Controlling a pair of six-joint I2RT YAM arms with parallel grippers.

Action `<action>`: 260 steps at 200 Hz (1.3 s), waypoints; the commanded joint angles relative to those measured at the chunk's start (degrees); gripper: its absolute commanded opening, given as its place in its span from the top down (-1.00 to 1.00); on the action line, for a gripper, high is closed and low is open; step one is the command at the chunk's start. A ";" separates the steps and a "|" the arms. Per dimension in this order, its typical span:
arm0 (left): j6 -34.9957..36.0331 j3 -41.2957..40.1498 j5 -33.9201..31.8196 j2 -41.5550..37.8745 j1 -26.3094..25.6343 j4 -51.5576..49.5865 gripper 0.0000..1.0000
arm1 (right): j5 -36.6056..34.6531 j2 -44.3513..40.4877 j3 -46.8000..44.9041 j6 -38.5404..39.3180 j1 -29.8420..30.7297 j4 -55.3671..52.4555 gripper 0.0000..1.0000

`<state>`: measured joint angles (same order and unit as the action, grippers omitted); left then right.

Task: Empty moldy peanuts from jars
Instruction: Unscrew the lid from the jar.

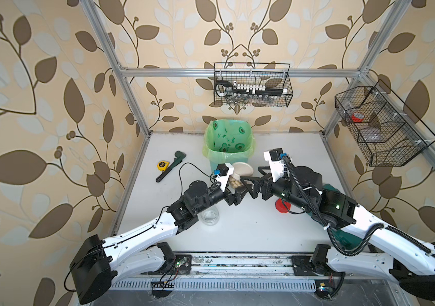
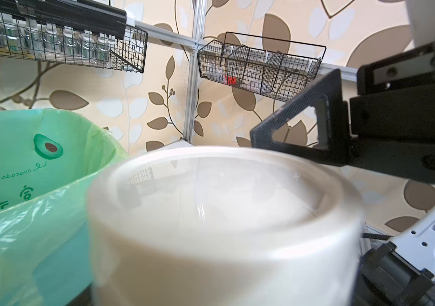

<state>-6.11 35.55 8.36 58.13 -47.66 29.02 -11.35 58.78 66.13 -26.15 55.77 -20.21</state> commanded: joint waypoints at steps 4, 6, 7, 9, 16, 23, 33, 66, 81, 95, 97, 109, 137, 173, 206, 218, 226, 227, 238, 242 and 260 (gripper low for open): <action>0.18 0.44 -0.42 -3.07 -0.07 6.26 1.00 | 1.07 -1.10 -0.30 -1.02 -0.02 1.93 -0.92; 0.21 0.41 -0.38 -3.14 -0.07 6.28 1.00 | 1.31 -1.14 -0.41 -0.97 -0.04 2.04 -0.92; 0.22 0.40 -0.37 -3.17 -0.11 6.21 1.00 | 1.50 -1.14 -0.44 -0.99 -0.04 2.11 -0.92; 0.13 0.40 -0.30 -3.26 -0.08 6.16 1.00 | 1.73 -1.22 -0.47 -1.05 -0.11 2.35 -0.92; 0.05 0.47 0.11 -3.44 -0.09 5.94 1.00 | 3.03 -1.30 -0.83 -1.04 -0.41 3.08 -0.92; -0.13 0.50 0.36 -3.54 -0.07 5.75 1.00 | 4.72 -1.30 -1.08 -1.15 -0.65 3.92 -0.92; -0.24 0.55 0.71 -3.61 -0.07 5.58 1.00 | 7.01 -1.24 -1.08 -1.56 -0.78 4.65 -0.92; -0.31 1.25 1.89 -2.98 -0.05 4.91 1.00 | 12.04 -0.01 -0.46 -2.15 -0.76 5.75 -0.91; -0.53 1.54 2.42 -2.85 -0.07 4.69 1.00 | 12.81 0.58 -0.13 -2.28 -0.84 5.67 -0.91; -0.67 1.62 2.76 -2.84 -0.06 4.59 1.00 | 13.61 0.83 -0.17 -2.39 -0.92 6.04 -0.91; -0.68 1.67 2.77 -2.84 -0.06 4.55 1.00 | 13.76 0.92 -0.20 -2.45 -0.97 6.16 -0.91; -0.75 1.55 2.94 -3.02 -0.05 4.48 1.00 | 14.43 1.15 -0.17 -2.55 -1.13 6.31 -0.91; -0.88 1.54 3.35 -3.28 -0.06 3.96 1.00 | 15.23 1.79 -0.46 -2.74 -1.56 7.10 -0.92; -1.56 1.94 6.08 -3.25 -0.07 3.02 1.00 | 19.28 3.43 -1.09 -2.02 -2.29 10.72 -0.93; -2.48 1.87 8.91 -3.46 -0.08 2.42 1.00 | 23.27 4.97 -1.27 -0.72 -2.85 13.54 -0.93; -2.72 2.36 10.31 -3.07 -0.11 1.82 1.00 | 24.64 5.28 -1.52 -0.56 -3.03 14.34 -0.93; -2.93 2.66 11.04 -2.76 -0.07 1.42 1.00 | 25.47 5.44 -1.60 -0.52 -3.12 14.94 -0.93; -2.89 2.72 11.14 -2.72 -0.07 1.41 1.00 | 25.58 5.45 -1.61 -0.50 -3.17 14.98 -0.93; -3.19 2.99 12.03 -2.34 -0.07 1.41 1.00 | 26.56 5.57 -1.81 -0.32 -3.32 15.52 -0.94; -3.22 3.07 12.23 -2.24 -0.07 1.41 1.00 | 26.77 5.59 -1.99 -0.30 -3.34 15.75 -0.94; -3.52 2.73 12.15 -2.18 -0.07 2.03 1.00 | 27.05 5.05 -2.44 0.32 -3.43 15.99 -0.96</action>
<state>-9.50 35.48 17.82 55.55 -47.55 27.73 7.62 63.55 65.10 -26.30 51.22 -7.97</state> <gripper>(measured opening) 0.818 0.975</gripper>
